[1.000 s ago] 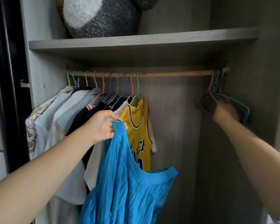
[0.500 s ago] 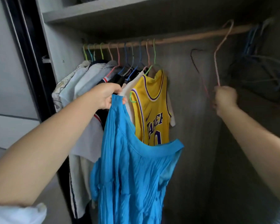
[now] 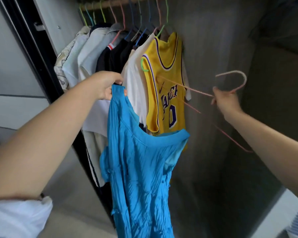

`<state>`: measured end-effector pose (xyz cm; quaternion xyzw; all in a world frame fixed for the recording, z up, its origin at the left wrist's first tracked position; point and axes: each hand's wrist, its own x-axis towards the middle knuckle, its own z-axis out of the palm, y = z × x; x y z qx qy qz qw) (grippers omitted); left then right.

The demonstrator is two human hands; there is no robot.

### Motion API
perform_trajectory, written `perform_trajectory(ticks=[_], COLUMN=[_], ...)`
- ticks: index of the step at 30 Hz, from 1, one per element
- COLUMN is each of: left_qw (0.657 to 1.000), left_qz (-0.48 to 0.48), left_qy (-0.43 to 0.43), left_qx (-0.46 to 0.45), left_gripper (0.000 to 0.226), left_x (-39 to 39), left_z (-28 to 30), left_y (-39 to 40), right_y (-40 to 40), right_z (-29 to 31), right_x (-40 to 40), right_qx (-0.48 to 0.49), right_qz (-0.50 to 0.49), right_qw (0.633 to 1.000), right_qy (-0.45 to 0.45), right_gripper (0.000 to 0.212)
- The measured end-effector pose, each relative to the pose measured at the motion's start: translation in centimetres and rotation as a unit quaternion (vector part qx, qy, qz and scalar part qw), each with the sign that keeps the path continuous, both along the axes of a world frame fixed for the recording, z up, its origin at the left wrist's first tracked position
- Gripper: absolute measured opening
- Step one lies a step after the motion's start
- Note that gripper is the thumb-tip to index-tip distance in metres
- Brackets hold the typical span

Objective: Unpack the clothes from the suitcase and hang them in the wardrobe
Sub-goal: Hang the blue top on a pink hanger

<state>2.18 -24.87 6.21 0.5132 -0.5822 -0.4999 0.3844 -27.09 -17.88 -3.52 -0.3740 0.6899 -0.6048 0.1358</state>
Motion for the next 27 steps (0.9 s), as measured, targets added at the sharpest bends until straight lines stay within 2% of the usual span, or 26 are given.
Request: perform_trajectory(ticks=[3, 5, 7, 10, 14, 18, 21, 24, 27], left_qw=[1.000, 1.000, 1.000, 0.999, 0.996, 0.974, 0.950, 0.926, 0.912], left_qz=[-0.003, -0.001, 0.000, 0.002, -0.047, -0.144, -0.186, -0.169, -0.105], left_qy=[-0.018, -0.017, -0.018, -0.032, -0.056, -0.141, -0.210, -0.273, -0.277], left_qx=[0.021, 0.021, 0.002, -0.031, -0.045, -0.100, -0.136, -0.200, -0.283], left_gripper=[0.014, 0.027, 0.032, 0.040, 0.051, 0.061, 0.061, 0.056, 0.054], left_x=[0.1, 0.1, 0.3, 0.9, 1.8, 2.2, 2.4, 2.6, 3.2], left_z=[-1.1, -1.8, -2.3, -2.8, -3.1, -3.5, -3.3, -3.0, -2.7], left_y=[0.3, 0.2, 0.1, -0.1, 0.4, 1.5, 2.0, 2.2, 2.0], right_y=[0.7, 1.7, 2.6, 3.5, 3.4, 2.9, 2.3, 1.9, 1.7], right_z=[0.8, 0.9, 0.7, 0.7, 1.1, 1.8, 1.8, 1.5, 1.6], right_x=[-0.9, -0.6, 0.3, 2.0, 3.6, 5.3, 6.2, 6.3, 5.5], right_qx=[-0.047, -0.021, 0.028, 0.076, 0.075, 0.091, 0.081, 0.093, 0.102], right_qz=[0.034, 0.102, 0.174, 0.211, 0.216, 0.247, 0.261, 0.290, 0.316], right_qw=[0.998, 0.995, 0.984, 0.972, 0.969, 0.958, 0.960, 0.952, 0.942], right_qy=[-0.036, -0.003, 0.031, 0.071, 0.092, 0.115, 0.065, 0.036, 0.053], right_gripper=[0.055, 0.063, 0.069, 0.061, 0.057, 0.054, 0.050, 0.050, 0.051])
